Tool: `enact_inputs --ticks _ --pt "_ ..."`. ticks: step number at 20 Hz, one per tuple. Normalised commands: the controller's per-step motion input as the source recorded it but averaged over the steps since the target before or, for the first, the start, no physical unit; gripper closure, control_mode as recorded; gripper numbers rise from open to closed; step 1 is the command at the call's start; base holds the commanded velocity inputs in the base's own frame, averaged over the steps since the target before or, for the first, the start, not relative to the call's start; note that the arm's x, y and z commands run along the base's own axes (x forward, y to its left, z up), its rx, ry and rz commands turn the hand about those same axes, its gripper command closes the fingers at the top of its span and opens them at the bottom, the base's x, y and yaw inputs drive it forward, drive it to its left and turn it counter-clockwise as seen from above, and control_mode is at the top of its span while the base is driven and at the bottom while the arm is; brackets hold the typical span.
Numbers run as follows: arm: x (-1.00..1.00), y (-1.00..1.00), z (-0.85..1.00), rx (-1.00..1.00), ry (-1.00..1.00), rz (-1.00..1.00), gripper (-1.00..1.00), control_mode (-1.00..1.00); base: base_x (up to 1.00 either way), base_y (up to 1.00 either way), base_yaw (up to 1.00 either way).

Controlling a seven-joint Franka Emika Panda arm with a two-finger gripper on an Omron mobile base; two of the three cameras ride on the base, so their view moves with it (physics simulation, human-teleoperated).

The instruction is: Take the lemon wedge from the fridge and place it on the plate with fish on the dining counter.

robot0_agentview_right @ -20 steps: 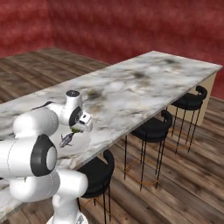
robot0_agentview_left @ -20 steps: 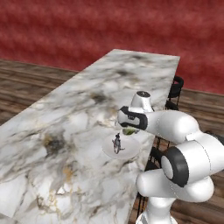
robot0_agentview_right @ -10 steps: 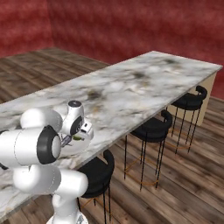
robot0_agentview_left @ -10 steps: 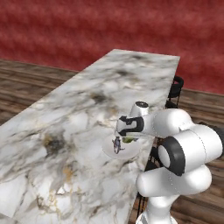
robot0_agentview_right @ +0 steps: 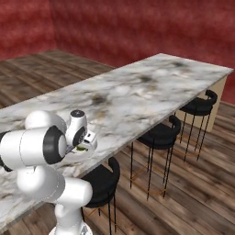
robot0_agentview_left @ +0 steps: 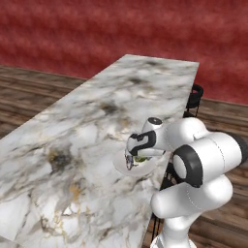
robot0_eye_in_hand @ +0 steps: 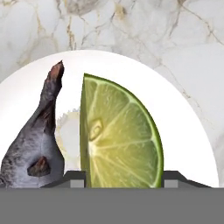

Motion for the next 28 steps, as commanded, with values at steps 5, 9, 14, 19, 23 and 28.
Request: enact_inputs --ticks 5,9,14,19,23,28 --pt "0.18 0.07 -0.14 0.0 0.0 0.0 1.0 -1.0 0.0 0.0 0.0" --pt "0.0 0.0 0.0 0.0 0.0 0.0 -1.0 -1.0 0.0 0.0 0.0" --pt "-0.02 0.0 0.15 0.0 -0.04 0.0 -1.0 -1.0 0.0 0.0 0.0" --pt "-0.15 0.19 0.71 0.0 -0.04 0.0 -1.0 -1.0 0.0 0.0 0.0" --pt "-0.55 0.27 0.87 0.0 -0.05 0.0 -1.0 -1.0 0.0 0.0 0.0" --pt "-1.0 0.18 0.54 0.0 -0.04 0.0 -1.0 -1.0 0.0 0.0 0.0"
